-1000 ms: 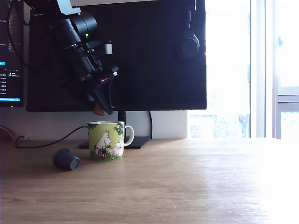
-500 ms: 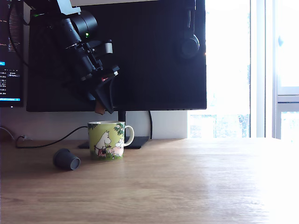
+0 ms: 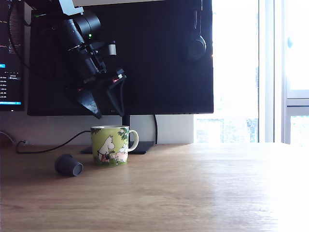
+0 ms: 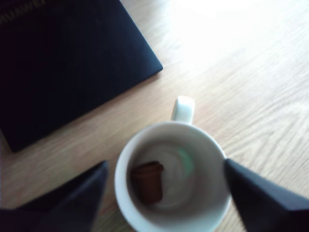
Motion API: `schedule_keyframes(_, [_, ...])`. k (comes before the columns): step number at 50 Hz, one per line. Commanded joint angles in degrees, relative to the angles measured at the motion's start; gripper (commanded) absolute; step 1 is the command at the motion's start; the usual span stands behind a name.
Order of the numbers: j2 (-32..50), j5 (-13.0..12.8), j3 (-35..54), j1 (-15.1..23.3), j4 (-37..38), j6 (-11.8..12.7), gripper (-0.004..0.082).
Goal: Pick up the coffee capsules from the table one by one and drop them inside the nearest coffee cup
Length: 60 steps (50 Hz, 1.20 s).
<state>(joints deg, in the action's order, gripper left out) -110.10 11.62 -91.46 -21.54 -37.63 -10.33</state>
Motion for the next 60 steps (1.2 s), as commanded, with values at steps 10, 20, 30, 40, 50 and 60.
schedule_keyframes(10, [-0.15,0.07,-0.28,0.04,0.42,-3.52,0.0381])
schedule_keyframes(20, [2.25,4.59,-0.26,0.07,1.07,-7.65,-0.0024])
schedule_keyframes(30, [4.83,6.23,0.66,0.09,3.28,-6.73,-0.0024])
schedule_keyframes(40, [10.64,7.48,8.37,0.44,10.40,-4.42,-0.0024])
schedule_keyframes(50, [19.61,7.43,22.84,1.42,22.84,-1.62,-0.0024])
schedule_keyframes(60, [30.01,7.41,38.82,3.10,35.43,1.09,-0.0024])
